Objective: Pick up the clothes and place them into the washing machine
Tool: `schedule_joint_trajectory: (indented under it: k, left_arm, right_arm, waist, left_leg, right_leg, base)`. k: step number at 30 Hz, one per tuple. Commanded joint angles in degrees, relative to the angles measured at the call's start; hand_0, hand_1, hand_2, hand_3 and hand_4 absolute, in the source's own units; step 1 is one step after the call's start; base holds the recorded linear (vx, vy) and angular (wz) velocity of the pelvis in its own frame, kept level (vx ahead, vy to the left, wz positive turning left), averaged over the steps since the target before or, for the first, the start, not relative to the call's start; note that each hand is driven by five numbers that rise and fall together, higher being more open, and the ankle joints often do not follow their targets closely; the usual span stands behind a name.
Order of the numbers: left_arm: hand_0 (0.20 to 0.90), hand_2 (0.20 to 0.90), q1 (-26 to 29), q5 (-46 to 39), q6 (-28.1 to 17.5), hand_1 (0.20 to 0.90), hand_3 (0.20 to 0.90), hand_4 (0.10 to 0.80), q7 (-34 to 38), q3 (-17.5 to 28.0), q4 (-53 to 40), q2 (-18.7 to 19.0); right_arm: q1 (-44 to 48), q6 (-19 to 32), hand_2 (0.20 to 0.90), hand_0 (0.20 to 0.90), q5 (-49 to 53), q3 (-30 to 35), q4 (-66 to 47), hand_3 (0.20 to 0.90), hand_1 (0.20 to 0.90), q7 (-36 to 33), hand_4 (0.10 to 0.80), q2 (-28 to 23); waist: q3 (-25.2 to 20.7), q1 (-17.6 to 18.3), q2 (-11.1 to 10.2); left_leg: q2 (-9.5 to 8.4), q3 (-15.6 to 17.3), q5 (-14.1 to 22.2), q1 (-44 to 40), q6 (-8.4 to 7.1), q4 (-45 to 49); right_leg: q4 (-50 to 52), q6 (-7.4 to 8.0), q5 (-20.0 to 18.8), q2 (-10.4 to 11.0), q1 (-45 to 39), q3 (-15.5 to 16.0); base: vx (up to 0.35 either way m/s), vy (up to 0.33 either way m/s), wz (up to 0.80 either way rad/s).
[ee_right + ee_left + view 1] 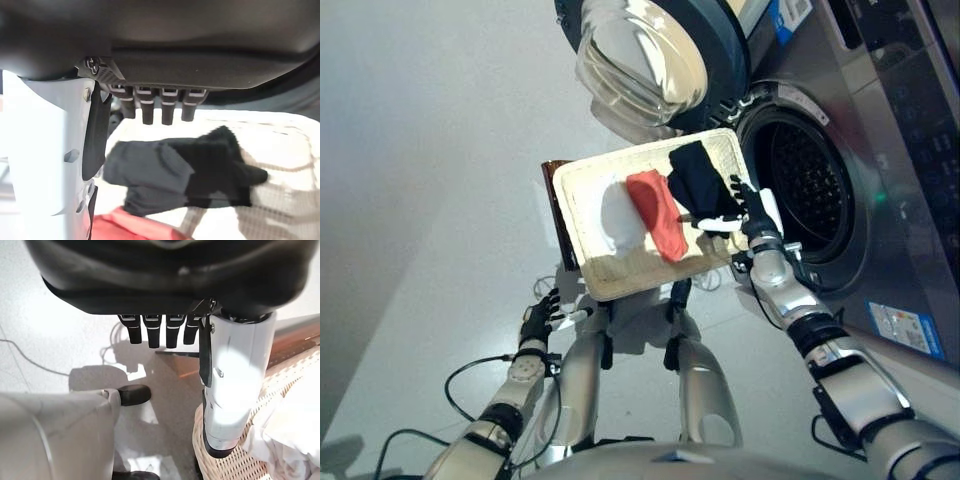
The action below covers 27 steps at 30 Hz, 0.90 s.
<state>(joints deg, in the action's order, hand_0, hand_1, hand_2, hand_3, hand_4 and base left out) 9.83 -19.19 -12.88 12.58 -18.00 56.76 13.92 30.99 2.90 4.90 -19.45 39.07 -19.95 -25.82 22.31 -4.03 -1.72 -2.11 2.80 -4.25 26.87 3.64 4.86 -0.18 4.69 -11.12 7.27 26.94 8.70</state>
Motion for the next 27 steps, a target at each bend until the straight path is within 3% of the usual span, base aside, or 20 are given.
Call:
schedule_joint_trajectory:
  k: [1, 11, 16, 22, 23, 27]
  left_arm:
    - [0.9, 0.9, -3.5, -0.1, -1.3, 0.9, 0.9, 0.8, 1.0, 1.5, -0.5, 0.9]
    - [0.9, 0.9, -2.4, -1.0, -1.5, 0.9, 0.9, 0.8, 1.0, 0.5, -1.4, 2.1]
    - [0.9, 0.9, -1.9, -3.1, -1.9, 0.9, 0.9, 0.8, 2.0, -0.3, -4.7, 3.4]
    - [0.9, 0.9, -1.8, -4.1, -2.4, 0.9, 0.9, 0.8, 2.9, -1.1, -6.8, 3.9]
    - [0.9, 0.9, -1.9, -4.4, -2.5, 0.9, 0.9, 0.8, 2.8, -1.3, -7.3, 3.9]
    - [0.9, 0.9, -1.3, -4.7, -2.6, 0.9, 0.9, 0.8, 3.5, -2.3, -7.7, 3.9]
  right_arm:
    - [1.2, 4.2, 0.9, 0.9, -3.1, 2.2, -3.3, 0.9, 0.9, -2.6, 0.8, -3.7]
    - [15.3, 1.1, 0.9, 0.9, -6.7, -6.6, 17.7, 0.9, 0.9, -2.8, 0.8, -6.4]
    - [24.9, 0.0, 0.9, 0.9, -9.0, -12.7, 27.0, 0.9, 0.9, -2.3, 0.8, -7.0]
    - [30.1, -1.2, 0.9, 0.9, -12.2, -15.6, 34.8, 0.9, 0.9, -3.4, 0.8, -7.9]
    - [30.9, -1.4, 0.9, 0.9, -13.3, -16.5, 36.2, 0.9, 0.9, -3.4, 0.8, -8.2]
    - [33.3, -2.3, 0.9, 0.9, -15.6, -17.7, 39.8, 0.9, 0.9, -4.0, 0.8, -8.6]
  waist:
    - [-2.0, -0.7, 0.6]
    - [-0.3, -2.9, 1.8]
    - [0.8, -4.1, 3.1]
    - [0.2, -5.0, 5.0]
    - [0.0, -5.2, 5.2]
    - [0.2, -5.7, 6.1]
  left_leg:
    - [-0.61, -3.7, -0.5, -0.6, -5.05, -0.8]
    - [-0.77, -4.0, 0.4, 3.4, -4.77, 2.7]
    - [-1.7, -4.5, 4.0, 12.5, -3.99, 12.5]
    - [-2.05, -4.9, 6.1, 18.2, -3.97, 18.1]
    - [-2.18, -5.1, 9.0, 18.9, -4.08, 20.5]
    - [-2.56, -5.1, 10.6, 22.1, -4.17, 24.8]
  right_leg:
    - [4.6, 1.48, 5.2, -1.2, -4.4, 1.8]
    - [7.5, 1.01, 6.4, -1.4, -0.8, 2.5]
    - [17.0, 0.3, 9.6, -1.3, 8.1, 2.8]
    - [23.9, 0.35, 12.3, -0.1, 14.1, 3.6]
    - [26.5, 0.81, 14.8, -0.1, 14.9, 3.1]
    - [31.7, 0.57, 16.8, 0.6, 18.4, 2.8]
  base:
    - [0.0, 0.0, 0.0]
    - [-0.006, -0.002, 0.0]
    - [-0.066, 0.004, 0.05]
    - [0.006, 0.024, 0.16]
    - [0.09, 0.023, 0.11]
    - [0.012, 0.031, 0.12]
